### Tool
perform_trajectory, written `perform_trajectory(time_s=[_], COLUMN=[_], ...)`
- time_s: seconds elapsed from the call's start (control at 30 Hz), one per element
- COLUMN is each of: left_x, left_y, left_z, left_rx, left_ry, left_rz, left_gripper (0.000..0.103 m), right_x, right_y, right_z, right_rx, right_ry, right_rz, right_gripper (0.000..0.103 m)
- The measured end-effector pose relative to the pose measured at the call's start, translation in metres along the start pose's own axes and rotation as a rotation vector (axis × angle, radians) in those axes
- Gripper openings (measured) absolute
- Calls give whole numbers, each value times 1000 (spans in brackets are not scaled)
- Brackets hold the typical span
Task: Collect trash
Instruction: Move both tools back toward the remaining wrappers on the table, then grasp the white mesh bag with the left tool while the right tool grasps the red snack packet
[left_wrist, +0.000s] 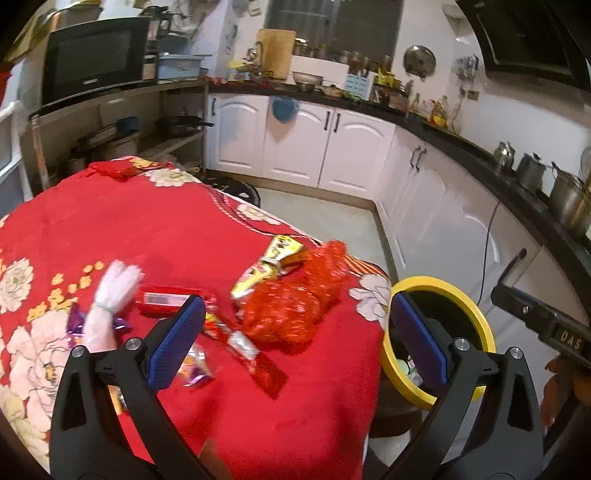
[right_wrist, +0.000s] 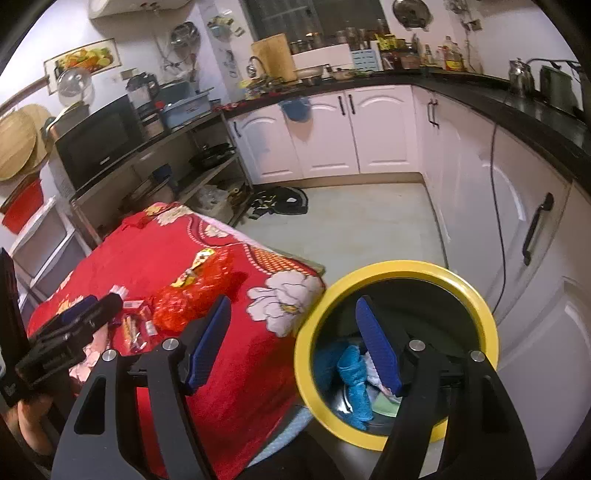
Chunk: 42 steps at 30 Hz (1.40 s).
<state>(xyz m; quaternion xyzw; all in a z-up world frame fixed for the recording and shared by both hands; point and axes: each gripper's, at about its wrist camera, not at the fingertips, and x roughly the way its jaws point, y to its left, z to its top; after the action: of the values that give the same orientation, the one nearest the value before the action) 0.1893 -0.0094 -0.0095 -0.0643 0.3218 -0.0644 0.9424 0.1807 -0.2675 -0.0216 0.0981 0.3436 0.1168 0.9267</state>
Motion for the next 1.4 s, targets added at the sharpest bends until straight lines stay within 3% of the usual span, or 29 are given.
perform_trajectory(time_s=[0.8,1.4], left_x=[-41,-37], left_y=[81,142], left_z=[-3,-27], left_rx=[-120,-229], left_ry=[-55,-4], left_rz=[94,149], left_gripper=[92,92], right_x=[19,69], right_y=[95,148], right_z=[-13,-39], right_rx=[-165,-315], right_ry=[52,169], right_rz=[111,169], right_gripper=[68,67])
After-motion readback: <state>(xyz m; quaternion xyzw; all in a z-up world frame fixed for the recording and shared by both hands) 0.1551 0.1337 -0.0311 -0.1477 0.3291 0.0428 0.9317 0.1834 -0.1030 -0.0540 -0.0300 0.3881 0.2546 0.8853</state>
